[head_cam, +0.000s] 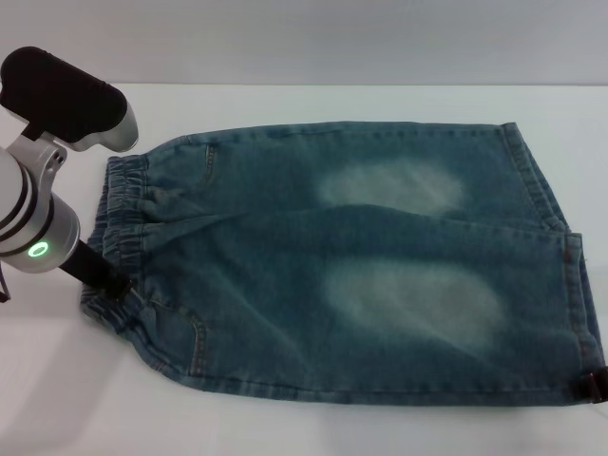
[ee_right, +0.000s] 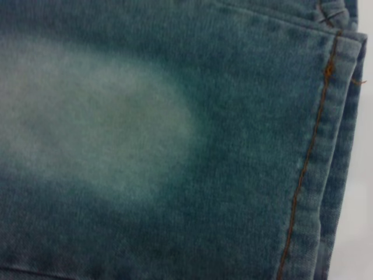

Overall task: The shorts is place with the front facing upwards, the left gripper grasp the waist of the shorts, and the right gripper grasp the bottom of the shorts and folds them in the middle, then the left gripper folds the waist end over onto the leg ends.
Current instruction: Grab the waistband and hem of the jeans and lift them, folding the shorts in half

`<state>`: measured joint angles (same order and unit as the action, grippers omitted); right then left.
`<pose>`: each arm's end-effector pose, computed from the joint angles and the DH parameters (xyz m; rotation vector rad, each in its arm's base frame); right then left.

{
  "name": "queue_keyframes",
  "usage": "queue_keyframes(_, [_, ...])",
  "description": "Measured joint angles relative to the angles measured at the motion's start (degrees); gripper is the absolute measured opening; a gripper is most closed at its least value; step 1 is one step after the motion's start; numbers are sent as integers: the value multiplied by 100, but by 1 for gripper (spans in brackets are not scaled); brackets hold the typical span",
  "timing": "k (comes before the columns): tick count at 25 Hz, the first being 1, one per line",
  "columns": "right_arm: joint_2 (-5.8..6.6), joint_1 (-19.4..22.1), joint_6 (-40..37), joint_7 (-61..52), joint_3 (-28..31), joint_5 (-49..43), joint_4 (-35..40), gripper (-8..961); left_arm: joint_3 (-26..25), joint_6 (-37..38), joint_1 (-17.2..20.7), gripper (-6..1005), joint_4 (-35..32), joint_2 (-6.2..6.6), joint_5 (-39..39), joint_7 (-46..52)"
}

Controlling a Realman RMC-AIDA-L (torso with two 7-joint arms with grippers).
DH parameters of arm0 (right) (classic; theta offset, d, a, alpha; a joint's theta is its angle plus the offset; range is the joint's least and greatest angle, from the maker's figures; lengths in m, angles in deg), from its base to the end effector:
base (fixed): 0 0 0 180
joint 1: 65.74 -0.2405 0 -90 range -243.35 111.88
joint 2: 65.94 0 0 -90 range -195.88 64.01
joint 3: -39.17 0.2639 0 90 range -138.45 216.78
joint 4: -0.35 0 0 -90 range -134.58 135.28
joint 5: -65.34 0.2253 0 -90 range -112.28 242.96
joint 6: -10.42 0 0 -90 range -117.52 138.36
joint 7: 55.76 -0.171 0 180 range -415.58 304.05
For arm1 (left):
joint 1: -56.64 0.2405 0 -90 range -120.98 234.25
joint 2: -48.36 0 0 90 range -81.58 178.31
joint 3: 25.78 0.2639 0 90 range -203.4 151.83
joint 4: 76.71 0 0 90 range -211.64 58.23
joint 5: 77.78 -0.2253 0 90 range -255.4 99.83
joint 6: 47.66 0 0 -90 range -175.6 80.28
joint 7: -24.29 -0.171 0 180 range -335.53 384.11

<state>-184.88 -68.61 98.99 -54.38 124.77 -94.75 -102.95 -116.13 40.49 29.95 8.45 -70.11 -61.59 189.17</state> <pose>0.2707 0.2690 -0.0056 -2.0067 1.4700 -0.4941 -0.2341 0.3599 -0.0133 -2.2233 -1.0605 0.6838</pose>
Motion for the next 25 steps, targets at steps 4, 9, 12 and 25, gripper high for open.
queue_keyframes(4, [3, -7, 8, 16, 6, 5, -30, 392, 0, 0, 0, 25, 0, 0, 0, 0])
queue_keyframes(9, [3, -24, 11, 27, 29, 5, -55, 241, 0, -5, -11, 25, -9, 0, -2, 0])
queue_keyframes(12, [2, -28, 10, 77, 34, 9, -55, 139, 0, -9, -12, 25, -16, 0, -3, 0])
queue_keyframes(25, [-6, -101, -257, 171, 36, 84, -412, 0, -93, -184, 102, 25, 60, 0, -6, 5])
